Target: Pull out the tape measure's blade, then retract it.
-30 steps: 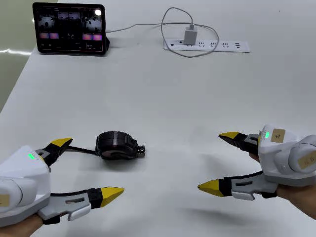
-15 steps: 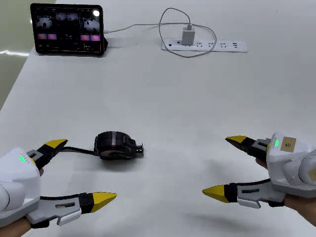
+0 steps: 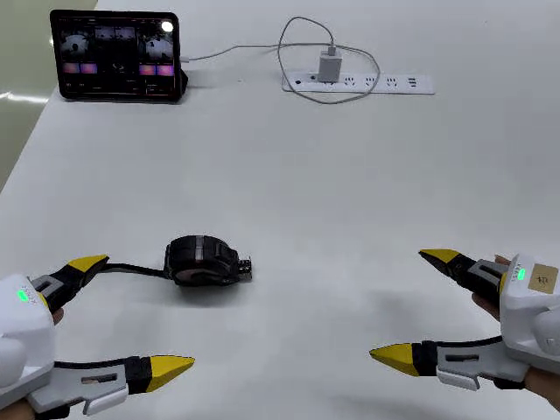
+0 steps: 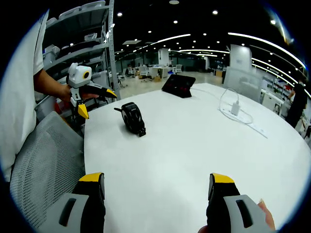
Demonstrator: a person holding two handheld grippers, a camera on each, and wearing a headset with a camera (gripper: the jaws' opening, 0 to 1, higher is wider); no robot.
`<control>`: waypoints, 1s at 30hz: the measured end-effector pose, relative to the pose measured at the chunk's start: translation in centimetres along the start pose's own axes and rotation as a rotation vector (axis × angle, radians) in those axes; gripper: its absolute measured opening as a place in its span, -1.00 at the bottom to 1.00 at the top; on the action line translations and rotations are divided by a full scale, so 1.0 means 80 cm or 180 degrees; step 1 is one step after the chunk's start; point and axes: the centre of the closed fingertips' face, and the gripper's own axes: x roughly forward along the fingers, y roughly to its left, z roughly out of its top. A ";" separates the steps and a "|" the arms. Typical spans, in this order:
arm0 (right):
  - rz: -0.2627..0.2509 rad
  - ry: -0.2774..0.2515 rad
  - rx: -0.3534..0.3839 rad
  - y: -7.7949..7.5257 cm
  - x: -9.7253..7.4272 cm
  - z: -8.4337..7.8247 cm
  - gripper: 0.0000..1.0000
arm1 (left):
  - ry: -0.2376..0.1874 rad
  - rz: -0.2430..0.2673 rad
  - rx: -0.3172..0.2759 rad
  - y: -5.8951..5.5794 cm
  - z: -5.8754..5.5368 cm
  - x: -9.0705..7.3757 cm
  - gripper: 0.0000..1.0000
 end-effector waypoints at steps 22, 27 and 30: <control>-0.0111 -0.0031 0.0131 -0.004 -0.020 -0.016 0.98 | 0.0011 0.0038 0.0071 0.009 -0.002 -0.006 0.97; -0.0097 0.0004 0.0093 -0.005 -0.021 -0.018 0.98 | 0.0008 0.0065 0.0073 0.012 -0.003 -0.008 0.97; -0.0107 0.0015 0.0067 -0.006 -0.022 -0.017 0.98 | -0.0001 0.0080 0.0070 0.013 -0.002 -0.009 0.98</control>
